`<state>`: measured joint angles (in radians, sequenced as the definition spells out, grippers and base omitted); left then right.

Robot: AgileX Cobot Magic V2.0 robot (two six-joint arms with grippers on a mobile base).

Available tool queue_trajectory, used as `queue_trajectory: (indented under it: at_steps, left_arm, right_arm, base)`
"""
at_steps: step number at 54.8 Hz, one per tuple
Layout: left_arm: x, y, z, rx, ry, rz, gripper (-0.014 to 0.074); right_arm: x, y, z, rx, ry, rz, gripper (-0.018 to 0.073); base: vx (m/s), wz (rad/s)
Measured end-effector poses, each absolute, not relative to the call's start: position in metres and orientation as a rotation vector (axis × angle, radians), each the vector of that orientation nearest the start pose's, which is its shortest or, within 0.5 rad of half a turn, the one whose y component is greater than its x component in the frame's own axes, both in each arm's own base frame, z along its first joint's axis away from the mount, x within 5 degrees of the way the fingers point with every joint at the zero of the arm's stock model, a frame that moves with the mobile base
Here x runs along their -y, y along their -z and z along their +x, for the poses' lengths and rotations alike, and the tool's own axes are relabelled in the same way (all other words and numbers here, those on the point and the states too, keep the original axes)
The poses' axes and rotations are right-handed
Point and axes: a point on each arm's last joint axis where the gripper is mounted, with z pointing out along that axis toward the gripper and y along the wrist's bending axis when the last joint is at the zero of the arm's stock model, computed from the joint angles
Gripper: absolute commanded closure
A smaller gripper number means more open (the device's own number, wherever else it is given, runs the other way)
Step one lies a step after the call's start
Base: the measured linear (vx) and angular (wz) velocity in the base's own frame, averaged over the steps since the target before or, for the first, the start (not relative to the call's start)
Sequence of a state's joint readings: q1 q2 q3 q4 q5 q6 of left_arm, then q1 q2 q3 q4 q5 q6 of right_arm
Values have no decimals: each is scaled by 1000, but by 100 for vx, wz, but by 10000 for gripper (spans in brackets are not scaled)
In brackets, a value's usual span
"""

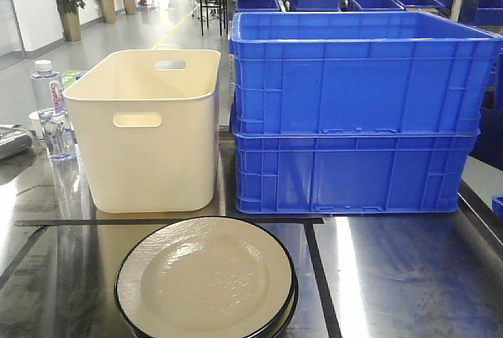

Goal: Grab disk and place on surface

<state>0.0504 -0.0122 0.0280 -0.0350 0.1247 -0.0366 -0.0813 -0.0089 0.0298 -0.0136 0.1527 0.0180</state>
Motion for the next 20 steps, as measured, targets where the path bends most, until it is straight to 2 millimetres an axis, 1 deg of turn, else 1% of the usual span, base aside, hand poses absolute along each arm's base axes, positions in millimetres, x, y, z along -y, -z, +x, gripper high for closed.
queue_trajectory:
  at_steps: [20]
  left_arm:
    - [-2, -193, 57, -1621, 20, -95, 595]
  right_arm:
    - [5, -190, 56, -1656, 60, 73, 568]
  base:
    - [0, 0]
